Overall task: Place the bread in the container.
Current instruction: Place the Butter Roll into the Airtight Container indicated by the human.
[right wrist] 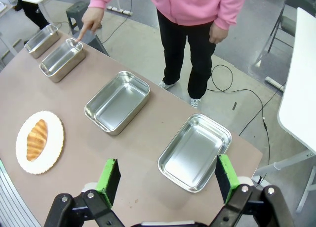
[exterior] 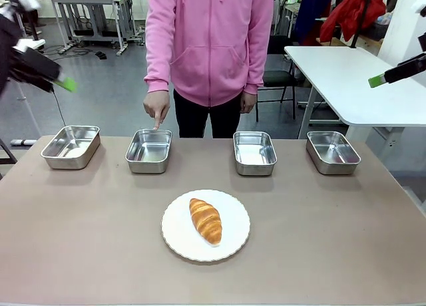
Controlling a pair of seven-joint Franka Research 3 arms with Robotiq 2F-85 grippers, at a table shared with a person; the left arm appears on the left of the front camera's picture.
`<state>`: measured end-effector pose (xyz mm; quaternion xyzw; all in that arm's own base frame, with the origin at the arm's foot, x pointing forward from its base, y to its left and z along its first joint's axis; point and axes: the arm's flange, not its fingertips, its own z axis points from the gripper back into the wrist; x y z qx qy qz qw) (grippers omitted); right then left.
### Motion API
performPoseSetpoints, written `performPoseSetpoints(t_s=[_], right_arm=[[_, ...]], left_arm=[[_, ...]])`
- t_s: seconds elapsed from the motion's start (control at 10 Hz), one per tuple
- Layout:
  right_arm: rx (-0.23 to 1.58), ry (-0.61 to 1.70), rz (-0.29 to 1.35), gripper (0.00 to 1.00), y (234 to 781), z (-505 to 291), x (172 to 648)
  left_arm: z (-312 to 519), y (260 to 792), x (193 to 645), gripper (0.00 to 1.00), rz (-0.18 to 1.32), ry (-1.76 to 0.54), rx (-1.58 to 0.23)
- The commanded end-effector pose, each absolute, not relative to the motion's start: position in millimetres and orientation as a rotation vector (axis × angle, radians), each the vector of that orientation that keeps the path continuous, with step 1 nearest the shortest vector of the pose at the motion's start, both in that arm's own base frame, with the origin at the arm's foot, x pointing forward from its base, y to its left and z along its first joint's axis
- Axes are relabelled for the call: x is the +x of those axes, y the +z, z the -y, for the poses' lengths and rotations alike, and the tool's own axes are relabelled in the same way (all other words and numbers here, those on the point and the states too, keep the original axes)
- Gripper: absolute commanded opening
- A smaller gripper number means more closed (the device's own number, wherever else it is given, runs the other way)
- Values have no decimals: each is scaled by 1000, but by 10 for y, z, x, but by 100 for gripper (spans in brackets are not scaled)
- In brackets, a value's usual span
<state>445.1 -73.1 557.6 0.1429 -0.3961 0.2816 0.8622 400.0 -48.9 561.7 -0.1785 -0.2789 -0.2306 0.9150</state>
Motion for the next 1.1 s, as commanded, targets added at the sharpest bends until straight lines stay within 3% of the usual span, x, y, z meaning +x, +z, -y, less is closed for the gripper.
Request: performPoseSetpoints(t_s=[0.0, 0.2, 0.4, 0.7, 0.8, 1.0], right_arm=[[312, 590, 842, 100, 5581, 733, 4461], [312, 590, 842, 100, 5581, 733, 4461], [312, 590, 842, 100, 5581, 733, 4461], [312, 590, 842, 100, 5581, 733, 4461], [312, 590, 842, 100, 5581, 733, 4461], [312, 590, 842, 100, 5581, 733, 4461]], left_arm=[[1196, 5395, 3743, 100, 457, -550, -299], [1981, 4987, 3568, 100, 389, -393, -216], [2534, 4656, 3543, 100, 377, -291, -263], [2751, 4578, 3648, 100, 378, -66, -233], [2773, 4504, 3443, 100, 361, -226, -297], [2773, 4504, 3443, 100, 361, -226, -297]])
